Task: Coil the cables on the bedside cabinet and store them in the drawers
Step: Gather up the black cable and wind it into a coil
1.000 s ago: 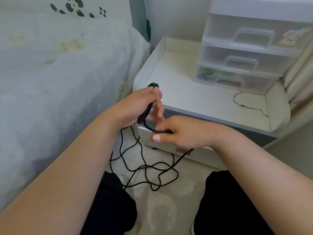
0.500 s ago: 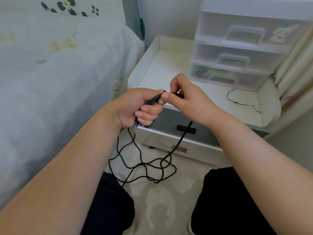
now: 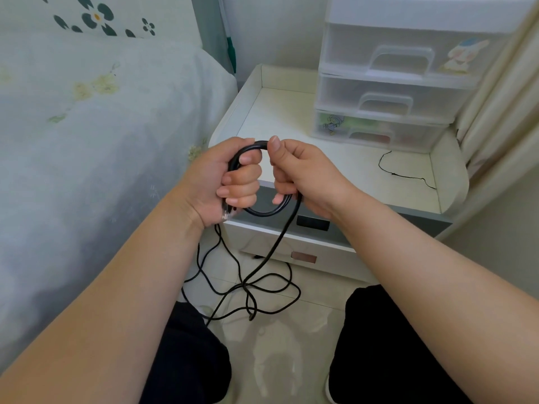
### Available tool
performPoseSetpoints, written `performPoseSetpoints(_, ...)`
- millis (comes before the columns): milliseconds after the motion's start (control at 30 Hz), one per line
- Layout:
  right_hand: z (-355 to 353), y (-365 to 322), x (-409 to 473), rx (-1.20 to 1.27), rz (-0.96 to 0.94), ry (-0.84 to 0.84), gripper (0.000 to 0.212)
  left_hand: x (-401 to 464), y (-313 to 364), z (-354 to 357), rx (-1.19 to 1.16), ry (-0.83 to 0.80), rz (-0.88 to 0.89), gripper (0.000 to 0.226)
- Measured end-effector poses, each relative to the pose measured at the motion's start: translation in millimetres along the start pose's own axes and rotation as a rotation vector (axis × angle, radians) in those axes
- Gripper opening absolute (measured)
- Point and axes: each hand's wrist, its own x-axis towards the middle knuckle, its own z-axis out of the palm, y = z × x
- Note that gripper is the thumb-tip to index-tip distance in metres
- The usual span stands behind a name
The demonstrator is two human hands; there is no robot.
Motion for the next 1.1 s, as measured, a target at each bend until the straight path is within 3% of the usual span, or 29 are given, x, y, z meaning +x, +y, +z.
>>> performPoseSetpoints(100,0.5,1.9,1.7,-0.093,-0.053,0.06,0.034,1.2,-2.8,3.4,0.006,-0.007,0.015,0.044)
performPoseSetpoints(233,-2.0,10.4,2.1,-0.417,-0.167,0.182,0.042,-0.4,-4.6,9.8,0.051,-0.05,0.012,0.045)
performPoseSetpoints(333,-9.1,9.5,2.1,-0.524,-0.204,0.181,0.051,-2.3,-3.3,13.1,0.095,-0.022,0.0,0.046)
performPoseSetpoints(467,-17.4,-0.9,1.8,-0.36,-0.178,0.056,0.045,-5.6,-3.7,13.6,0.142,-0.019,0.003,0.044)
performPoseSetpoints(567,-17.9,-1.7,2.3,-0.241,-0.135,0.068,0.045,-8.0,-4.5,12.7,0.134,-0.055,0.04,0.044)
performPoseSetpoints(833,8.0,26.7,7.4,-0.254,-0.057,0.349,0.035,-3.0,-6.8,14.7,-0.121,-0.032,0.144,0.044)
performPoseSetpoints(1000,35.8,46.6,-4.2,0.041,0.238,0.242,0.059,0.8,-9.5,16.1,-0.146,-0.051,0.215,0.04)
performPoseSetpoints(1100,49.6,61.7,-14.3,0.088,0.423,0.153,0.043,2.5,-3.4,10.9,-0.166,0.0,0.309,0.037)
